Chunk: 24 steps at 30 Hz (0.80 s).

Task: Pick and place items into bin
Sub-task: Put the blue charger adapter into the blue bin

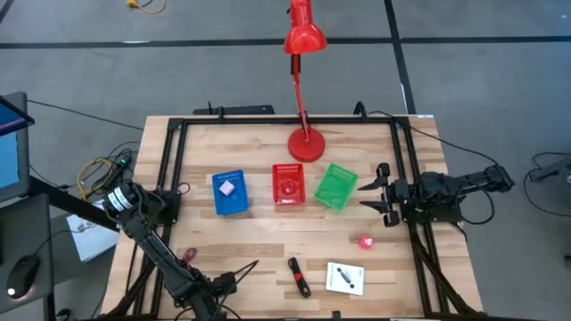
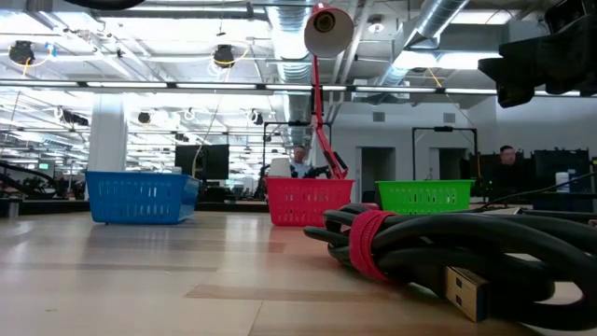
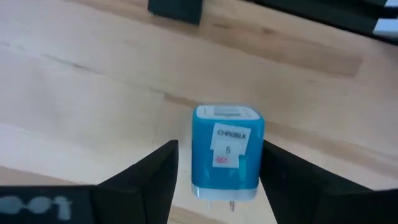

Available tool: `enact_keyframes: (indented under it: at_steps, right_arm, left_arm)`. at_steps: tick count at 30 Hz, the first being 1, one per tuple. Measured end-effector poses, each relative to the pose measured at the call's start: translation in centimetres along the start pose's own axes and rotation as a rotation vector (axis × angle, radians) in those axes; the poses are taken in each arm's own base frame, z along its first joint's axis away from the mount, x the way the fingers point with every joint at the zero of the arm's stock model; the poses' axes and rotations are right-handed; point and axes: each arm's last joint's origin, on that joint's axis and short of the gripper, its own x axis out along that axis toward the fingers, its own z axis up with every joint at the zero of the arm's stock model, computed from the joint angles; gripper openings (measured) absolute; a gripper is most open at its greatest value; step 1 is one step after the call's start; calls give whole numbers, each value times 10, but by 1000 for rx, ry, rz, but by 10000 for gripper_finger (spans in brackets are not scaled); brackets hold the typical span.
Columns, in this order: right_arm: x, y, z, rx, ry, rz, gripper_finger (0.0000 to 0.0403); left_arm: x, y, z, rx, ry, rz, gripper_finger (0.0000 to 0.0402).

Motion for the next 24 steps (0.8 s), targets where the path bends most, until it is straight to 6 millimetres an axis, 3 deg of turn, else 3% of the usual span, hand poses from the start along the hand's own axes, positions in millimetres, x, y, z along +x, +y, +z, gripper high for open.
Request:
enact_keyframes:
  at_steps: [24]
  right_arm:
    - [0, 0, 0, 0, 0, 1, 183]
  left_arm:
    - [0, 1, -1, -23, 15, 25, 203]
